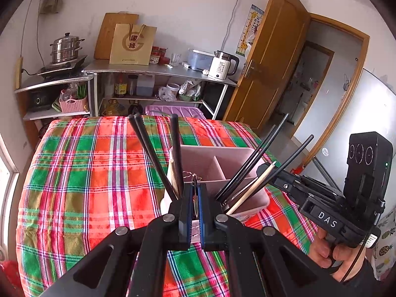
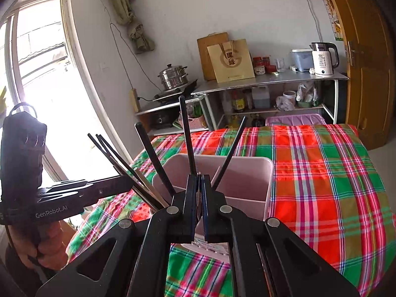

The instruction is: Organize utensils

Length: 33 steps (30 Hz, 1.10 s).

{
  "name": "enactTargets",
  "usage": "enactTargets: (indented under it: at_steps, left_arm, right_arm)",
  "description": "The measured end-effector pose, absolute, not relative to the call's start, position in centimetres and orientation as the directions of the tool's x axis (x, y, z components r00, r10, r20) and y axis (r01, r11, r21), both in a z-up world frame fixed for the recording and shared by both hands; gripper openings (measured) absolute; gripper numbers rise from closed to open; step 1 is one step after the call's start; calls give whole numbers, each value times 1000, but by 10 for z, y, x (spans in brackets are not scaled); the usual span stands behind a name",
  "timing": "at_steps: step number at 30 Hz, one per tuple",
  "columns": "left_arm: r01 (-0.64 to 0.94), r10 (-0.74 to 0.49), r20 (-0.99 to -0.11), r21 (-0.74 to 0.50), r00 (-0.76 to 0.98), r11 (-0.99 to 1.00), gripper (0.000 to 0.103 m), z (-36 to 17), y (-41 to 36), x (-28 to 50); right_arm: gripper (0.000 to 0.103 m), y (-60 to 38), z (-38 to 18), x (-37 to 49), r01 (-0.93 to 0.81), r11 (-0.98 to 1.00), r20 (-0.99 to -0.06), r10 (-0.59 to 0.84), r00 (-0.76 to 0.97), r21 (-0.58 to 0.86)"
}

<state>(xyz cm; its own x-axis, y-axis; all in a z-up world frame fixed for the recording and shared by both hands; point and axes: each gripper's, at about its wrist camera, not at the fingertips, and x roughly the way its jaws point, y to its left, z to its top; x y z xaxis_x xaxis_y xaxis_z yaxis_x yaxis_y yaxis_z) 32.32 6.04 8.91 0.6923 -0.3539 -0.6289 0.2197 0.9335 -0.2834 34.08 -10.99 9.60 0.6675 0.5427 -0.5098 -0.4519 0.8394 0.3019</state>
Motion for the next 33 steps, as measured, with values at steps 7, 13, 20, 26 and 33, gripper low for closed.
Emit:
enactTargets:
  at_steps: [7,13,20,26,33]
  left_arm:
    - [199,-339,-638,-282,691,938,4,83,60,323]
    - [198,-337,-615,-285,713,938,5,96,61,310]
    - [189,-310,-567,-264,763,946,10,116,61,269]
    - [179,-266,-526,-211,808,961,17,120,51,216]
    - [171,-230,-499,-162,836,972,18,104,31,156]
  right_arm:
    - [7,-112,98,339,-447,849,-526,527,667,283]
    - [14,-116,112,326,-454,848,-499,528,687,273]
    - [16,-128,129,292,-456,858,-462,513,723,238]
    - [30,-142,130,247,-445,875,-438,481,759,189]
    - [31,-155,120,193,-423,893,-423,446,789,153]
